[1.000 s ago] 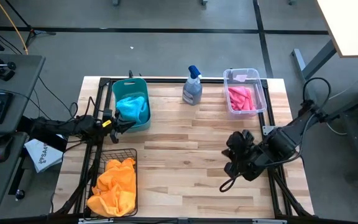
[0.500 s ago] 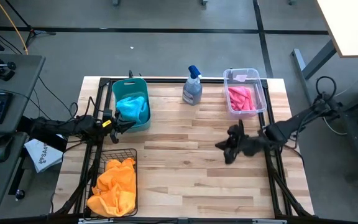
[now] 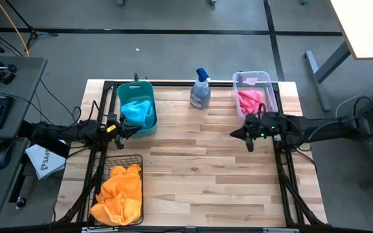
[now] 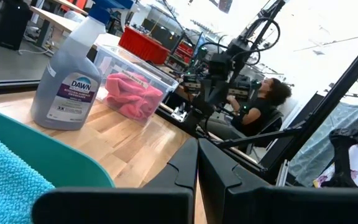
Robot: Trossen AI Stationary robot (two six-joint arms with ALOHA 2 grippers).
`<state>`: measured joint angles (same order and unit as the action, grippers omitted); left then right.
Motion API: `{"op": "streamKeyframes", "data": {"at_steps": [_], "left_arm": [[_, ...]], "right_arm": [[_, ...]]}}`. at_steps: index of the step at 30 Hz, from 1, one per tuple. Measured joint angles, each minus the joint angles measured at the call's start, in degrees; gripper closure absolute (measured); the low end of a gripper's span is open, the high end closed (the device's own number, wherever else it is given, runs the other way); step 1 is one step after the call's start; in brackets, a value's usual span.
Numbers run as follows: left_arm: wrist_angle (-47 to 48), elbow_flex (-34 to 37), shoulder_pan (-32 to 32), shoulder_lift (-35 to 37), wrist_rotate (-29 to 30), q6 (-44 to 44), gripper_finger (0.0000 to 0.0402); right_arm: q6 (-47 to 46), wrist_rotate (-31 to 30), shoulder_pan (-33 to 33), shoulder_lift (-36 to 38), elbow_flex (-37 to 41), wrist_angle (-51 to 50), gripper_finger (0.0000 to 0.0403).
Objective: Sort microfiber towel by color & place in baskets
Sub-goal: Return to Home Position
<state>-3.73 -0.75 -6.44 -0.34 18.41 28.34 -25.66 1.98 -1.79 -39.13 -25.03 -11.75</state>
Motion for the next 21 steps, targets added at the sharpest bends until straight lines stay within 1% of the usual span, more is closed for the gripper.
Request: {"op": "streamKeyframes", "data": {"at_steps": [3,10,13,17,21], "left_arm": [[0.02,0.0,0.0,0.0,0.0,0.0,0.0401],[0.05,0.0,0.0,0.0,0.0,0.0,0.0401],[0.05,0.0,0.0,0.0,0.0,0.0,0.0401],[0.05,0.0,0.0,0.0,0.0,0.0,0.0401],[0.03,0.0,0.0,0.0,0.0,0.0,0.0401]], "right_arm": [[1.19,1.6,-0.84,6.2,2.76,1.01,0.0403],[1.21,1.65,0.06,21.84,10.77,7.16,0.0403],[1.72,0.9,0.06,27.32,14.51,9.68,0.0403],[3.77,-1.37,0.01,32.46,19.17,15.61,0.0403],[4.28,-1.73,0.01,35.24,23.4,19.86,0.0403]]}}
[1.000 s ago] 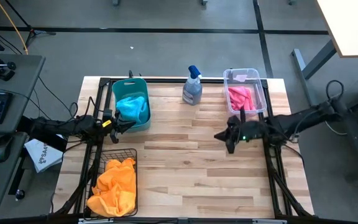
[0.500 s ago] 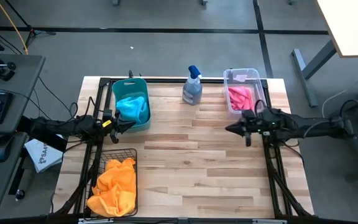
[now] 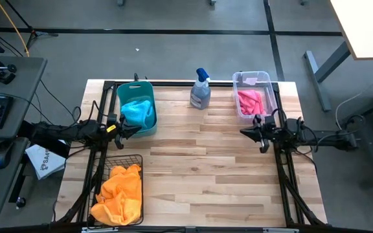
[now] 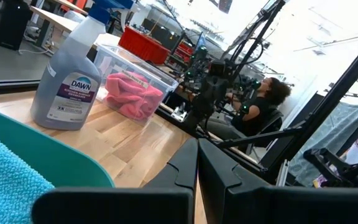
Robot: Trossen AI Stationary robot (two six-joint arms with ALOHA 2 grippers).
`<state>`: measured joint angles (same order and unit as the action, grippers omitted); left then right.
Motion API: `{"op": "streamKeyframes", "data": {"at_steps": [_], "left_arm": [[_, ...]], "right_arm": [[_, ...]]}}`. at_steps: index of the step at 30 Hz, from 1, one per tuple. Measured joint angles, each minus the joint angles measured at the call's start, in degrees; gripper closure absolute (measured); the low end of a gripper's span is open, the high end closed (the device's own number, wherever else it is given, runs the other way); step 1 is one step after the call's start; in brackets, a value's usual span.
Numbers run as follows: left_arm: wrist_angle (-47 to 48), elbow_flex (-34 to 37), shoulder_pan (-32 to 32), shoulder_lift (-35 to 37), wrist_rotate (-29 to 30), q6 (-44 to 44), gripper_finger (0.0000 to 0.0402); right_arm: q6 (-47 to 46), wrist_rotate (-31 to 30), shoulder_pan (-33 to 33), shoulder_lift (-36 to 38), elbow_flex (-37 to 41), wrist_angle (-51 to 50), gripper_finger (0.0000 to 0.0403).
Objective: Sort microfiber towel by color & place in baskets
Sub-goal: Return to Home Position
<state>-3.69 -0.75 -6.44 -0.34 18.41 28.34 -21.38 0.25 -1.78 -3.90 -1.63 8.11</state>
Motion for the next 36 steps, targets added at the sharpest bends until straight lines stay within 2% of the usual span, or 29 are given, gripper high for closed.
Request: {"op": "streamKeyframes", "data": {"at_steps": [7,15,36], "left_arm": [[0.01,0.0,0.0,-0.01,0.02,0.0,0.0401],[0.03,0.0,0.0,-0.02,0.08,0.0,0.0401],[0.01,0.0,0.0,-0.02,0.2,0.0,0.0401]], "right_arm": [[1.07,-0.23,0.0,0.93,1.05,-3.21,0.0403],[-6.94,-0.22,0.0,0.96,1.07,-5.35,0.0403],[-6.84,-0.26,0.0,0.93,1.09,-6.29,0.0402]]}}
